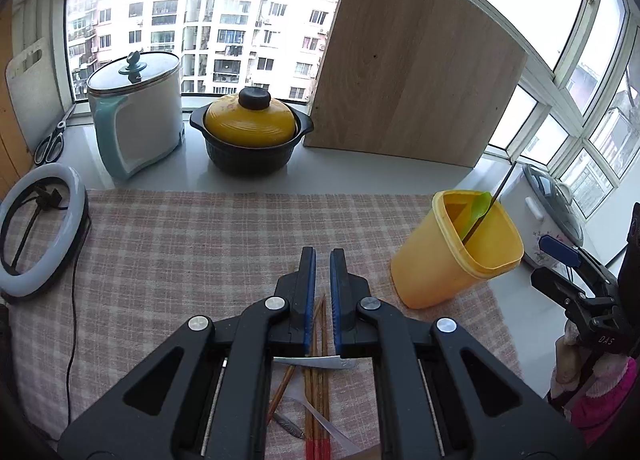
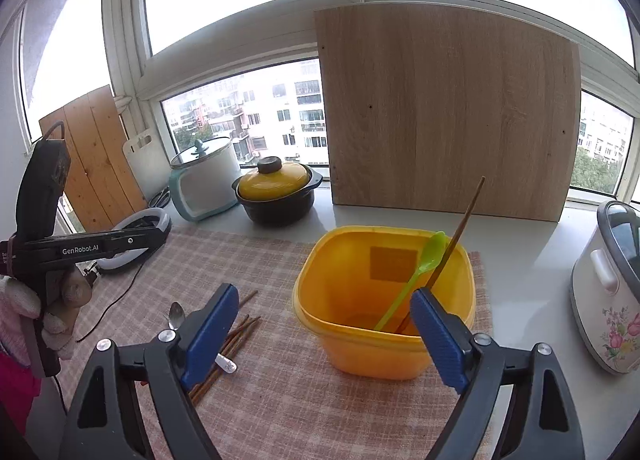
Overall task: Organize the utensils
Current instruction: 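Withdraw both grippers from the container back over the utensil pile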
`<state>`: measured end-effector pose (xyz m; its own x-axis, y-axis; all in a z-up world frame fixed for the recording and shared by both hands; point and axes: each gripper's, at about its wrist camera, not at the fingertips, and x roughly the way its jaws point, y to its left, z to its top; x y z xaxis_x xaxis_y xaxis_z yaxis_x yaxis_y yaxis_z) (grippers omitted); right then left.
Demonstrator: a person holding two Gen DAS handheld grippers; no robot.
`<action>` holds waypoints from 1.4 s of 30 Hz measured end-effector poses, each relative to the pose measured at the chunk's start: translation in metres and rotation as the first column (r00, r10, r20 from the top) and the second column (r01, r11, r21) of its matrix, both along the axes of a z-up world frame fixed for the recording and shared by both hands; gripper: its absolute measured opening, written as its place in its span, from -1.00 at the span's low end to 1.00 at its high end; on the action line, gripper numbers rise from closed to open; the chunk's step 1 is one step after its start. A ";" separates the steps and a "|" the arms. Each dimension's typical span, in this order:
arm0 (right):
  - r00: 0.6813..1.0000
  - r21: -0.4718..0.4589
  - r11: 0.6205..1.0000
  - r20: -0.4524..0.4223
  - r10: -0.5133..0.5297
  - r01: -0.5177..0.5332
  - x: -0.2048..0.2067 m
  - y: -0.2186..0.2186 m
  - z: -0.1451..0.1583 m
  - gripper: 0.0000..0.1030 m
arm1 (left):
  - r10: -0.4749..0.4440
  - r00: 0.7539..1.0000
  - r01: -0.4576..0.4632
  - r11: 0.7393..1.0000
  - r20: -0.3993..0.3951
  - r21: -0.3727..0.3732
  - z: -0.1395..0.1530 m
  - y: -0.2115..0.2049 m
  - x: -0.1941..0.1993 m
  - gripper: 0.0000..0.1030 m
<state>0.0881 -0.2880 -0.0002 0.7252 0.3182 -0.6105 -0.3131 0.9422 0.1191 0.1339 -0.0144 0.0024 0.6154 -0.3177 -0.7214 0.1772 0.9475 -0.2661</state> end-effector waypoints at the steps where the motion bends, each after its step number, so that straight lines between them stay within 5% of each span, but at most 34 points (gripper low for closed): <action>1: 1.000 -0.010 1.000 -0.004 0.027 -0.027 0.000 0.007 -0.001 0.83 | 0.007 1.000 -0.007 1.000 -0.009 0.006 -0.003 0.007 -0.003 -0.83; 4: 0.995 -0.062 0.993 -0.014 0.099 -0.099 -0.001 0.029 -0.004 0.83 | 0.023 0.999 -0.022 0.999 -0.042 0.026 -0.017 0.024 -0.014 -0.58; 12: 0.970 -0.129 0.964 -0.104 0.221 -0.233 0.003 0.069 -0.023 0.80 | 0.082 0.986 -0.083 0.997 -0.146 0.000 -0.055 0.061 -0.033 -0.58; 19: 0.935 -0.156 0.933 -0.199 0.293 -0.325 0.013 0.097 -0.046 0.55 | 0.115 0.966 -0.125 0.992 -0.233 -0.029 -0.085 0.082 -0.034 -0.58; 42: 0.734 -0.173 0.776 -0.495 0.465 -0.607 0.056 0.189 -0.139 -0.10 | -0.015 0.949 -0.005 0.998 -0.316 -0.063 -0.121 0.059 -0.039 -0.59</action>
<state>0.1441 -0.0991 -0.1396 0.1543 0.3231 -0.9337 -0.7659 0.6361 0.0935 0.0944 0.0447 -0.1182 0.3572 -0.3706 -0.8573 0.0791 0.9266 -0.3676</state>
